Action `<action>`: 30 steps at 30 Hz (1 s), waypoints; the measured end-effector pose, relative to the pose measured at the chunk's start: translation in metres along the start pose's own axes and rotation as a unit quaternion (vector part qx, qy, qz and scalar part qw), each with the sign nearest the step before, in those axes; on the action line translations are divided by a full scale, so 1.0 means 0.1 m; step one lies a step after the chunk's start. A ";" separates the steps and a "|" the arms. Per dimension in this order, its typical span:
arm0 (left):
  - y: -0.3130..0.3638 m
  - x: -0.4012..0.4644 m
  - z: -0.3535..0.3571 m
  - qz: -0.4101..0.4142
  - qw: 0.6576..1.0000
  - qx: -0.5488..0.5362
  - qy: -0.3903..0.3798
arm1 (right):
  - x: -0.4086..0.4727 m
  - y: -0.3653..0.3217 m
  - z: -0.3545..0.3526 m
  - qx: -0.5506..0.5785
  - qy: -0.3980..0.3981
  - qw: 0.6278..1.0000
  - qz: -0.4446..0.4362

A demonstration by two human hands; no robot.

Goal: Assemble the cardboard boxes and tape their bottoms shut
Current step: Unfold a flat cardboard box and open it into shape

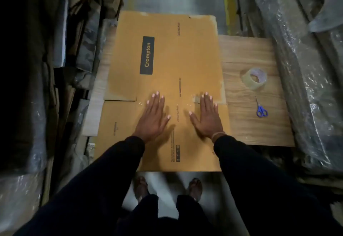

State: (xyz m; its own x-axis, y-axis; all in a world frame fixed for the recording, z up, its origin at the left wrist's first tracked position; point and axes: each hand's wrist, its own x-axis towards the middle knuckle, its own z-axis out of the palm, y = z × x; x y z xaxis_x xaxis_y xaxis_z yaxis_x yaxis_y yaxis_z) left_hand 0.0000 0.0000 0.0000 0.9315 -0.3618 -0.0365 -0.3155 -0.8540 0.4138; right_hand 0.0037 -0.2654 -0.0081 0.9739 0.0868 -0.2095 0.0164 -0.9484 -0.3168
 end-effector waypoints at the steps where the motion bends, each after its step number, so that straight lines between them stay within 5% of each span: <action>1: 0.06 0.01 0.08 -0.001 1.000 0.000 -0.012 | -0.04 0.01 0.06 -0.007 -0.008 1.000 0.010; 8: 0.21 0.09 0.45 -0.011 0.994 0.019 -0.106 | -0.17 0.16 0.19 -0.031 -0.029 0.999 0.030; 15: 0.41 0.19 0.53 0.013 0.993 0.038 -0.110 | -0.19 0.29 0.06 0.098 0.004 0.970 0.224; 23: 0.91 0.47 0.59 -0.010 0.988 -0.112 -0.110 | -0.14 0.32 -0.26 0.244 0.111 0.926 0.266; 27: 1.19 0.60 0.52 -0.043 0.976 -0.190 -0.101 | -0.26 0.45 -0.54 0.389 0.148 0.850 0.323; 30: 1.39 0.64 0.46 -0.089 0.956 -0.259 -0.105 | -0.37 0.54 -0.65 0.538 0.075 0.801 0.252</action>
State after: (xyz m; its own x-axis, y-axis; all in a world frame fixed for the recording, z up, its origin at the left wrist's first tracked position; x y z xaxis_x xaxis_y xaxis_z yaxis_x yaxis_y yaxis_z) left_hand 0.0072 -0.1596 0.0131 0.8881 -0.3420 -0.3070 0.0261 -0.6294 0.7766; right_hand -0.0165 -0.3394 0.0429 0.8135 -0.3386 -0.4727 -0.5126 -0.0336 -0.8580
